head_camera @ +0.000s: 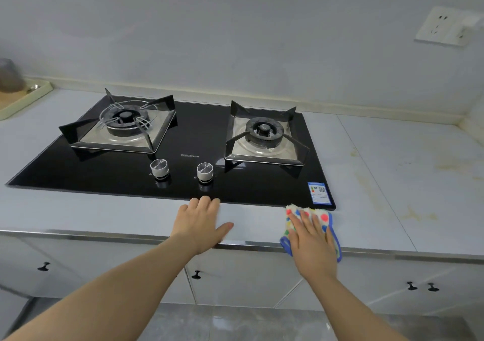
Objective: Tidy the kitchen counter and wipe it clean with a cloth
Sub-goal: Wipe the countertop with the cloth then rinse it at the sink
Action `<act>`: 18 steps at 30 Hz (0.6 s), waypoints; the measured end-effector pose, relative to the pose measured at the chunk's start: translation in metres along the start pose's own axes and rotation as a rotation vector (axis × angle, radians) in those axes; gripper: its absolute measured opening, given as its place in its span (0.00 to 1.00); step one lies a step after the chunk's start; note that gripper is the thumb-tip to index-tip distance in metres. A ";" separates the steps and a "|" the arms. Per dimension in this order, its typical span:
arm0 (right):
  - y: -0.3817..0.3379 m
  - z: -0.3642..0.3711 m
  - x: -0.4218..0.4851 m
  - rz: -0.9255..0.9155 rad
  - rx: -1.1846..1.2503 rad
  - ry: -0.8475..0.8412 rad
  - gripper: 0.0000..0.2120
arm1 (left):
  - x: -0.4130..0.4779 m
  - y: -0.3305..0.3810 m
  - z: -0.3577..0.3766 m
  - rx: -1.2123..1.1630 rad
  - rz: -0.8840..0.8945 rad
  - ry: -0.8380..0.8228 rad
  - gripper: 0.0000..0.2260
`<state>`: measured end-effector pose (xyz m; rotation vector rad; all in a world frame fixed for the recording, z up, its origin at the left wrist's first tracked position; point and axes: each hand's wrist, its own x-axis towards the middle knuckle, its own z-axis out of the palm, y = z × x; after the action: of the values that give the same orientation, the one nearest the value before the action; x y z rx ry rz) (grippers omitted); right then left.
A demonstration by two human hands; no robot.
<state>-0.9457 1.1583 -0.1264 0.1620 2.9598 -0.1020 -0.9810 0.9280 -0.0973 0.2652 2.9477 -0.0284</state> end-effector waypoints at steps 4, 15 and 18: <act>0.002 -0.005 0.003 0.270 0.105 0.019 0.23 | 0.011 -0.003 -0.009 -0.048 0.149 0.073 0.27; 0.021 -0.002 0.002 0.161 0.023 -0.071 0.27 | 0.037 0.046 -0.006 0.030 0.439 -0.139 0.27; 0.044 -0.005 0.004 0.291 0.085 -0.084 0.27 | 0.043 0.067 -0.007 0.049 0.476 -0.155 0.27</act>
<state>-0.9452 1.2031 -0.1243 0.5806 2.8138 -0.1899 -1.0116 1.0016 -0.0984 0.9158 2.6585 -0.0528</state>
